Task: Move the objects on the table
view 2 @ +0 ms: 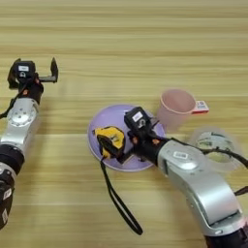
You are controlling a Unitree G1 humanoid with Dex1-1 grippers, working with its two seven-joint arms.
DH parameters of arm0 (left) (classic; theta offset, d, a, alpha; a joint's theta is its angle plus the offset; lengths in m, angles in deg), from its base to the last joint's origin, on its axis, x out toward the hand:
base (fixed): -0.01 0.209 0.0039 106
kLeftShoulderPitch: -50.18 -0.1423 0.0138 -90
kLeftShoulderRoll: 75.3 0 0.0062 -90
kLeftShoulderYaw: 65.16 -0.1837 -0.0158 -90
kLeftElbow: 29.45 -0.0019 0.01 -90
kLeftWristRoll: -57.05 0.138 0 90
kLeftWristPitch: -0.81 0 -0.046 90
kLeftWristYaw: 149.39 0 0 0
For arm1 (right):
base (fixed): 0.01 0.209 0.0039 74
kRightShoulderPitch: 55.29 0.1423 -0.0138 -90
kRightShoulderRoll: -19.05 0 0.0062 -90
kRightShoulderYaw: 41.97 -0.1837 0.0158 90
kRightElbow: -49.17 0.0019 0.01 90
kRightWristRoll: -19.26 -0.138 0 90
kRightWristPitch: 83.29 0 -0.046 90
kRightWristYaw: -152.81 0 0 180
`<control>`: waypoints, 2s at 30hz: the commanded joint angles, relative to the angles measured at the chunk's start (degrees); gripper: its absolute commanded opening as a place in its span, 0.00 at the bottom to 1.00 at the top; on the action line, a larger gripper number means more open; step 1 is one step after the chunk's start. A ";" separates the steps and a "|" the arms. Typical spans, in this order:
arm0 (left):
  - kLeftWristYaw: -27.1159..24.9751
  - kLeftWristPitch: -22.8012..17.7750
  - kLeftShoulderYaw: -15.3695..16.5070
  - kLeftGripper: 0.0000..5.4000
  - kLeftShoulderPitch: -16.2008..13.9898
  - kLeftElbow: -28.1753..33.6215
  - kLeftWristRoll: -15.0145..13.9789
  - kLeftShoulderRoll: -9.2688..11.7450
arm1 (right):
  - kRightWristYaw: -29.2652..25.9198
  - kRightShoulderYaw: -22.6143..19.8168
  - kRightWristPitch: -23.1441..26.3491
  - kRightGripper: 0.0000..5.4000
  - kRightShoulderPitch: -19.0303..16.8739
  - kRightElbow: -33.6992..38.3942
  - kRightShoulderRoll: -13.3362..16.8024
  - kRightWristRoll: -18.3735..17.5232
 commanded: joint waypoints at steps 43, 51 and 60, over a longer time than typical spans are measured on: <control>0.74 -2.44 -0.26 1.00 -1.24 2.90 1.37 -1.31 | -2.77 4.23 -9.67 0.81 1.51 -18.82 -5.03 8.20; 0.83 -2.45 -0.28 1.00 -1.20 2.86 1.41 -1.37 | -2.59 2.90 -8.80 0.81 1.30 -16.57 -5.08 7.39; 0.85 -2.49 -0.28 1.00 -1.18 2.88 1.43 -1.38 | -2.36 -0.98 -4.93 0.81 -0.14 -5.73 -4.36 5.17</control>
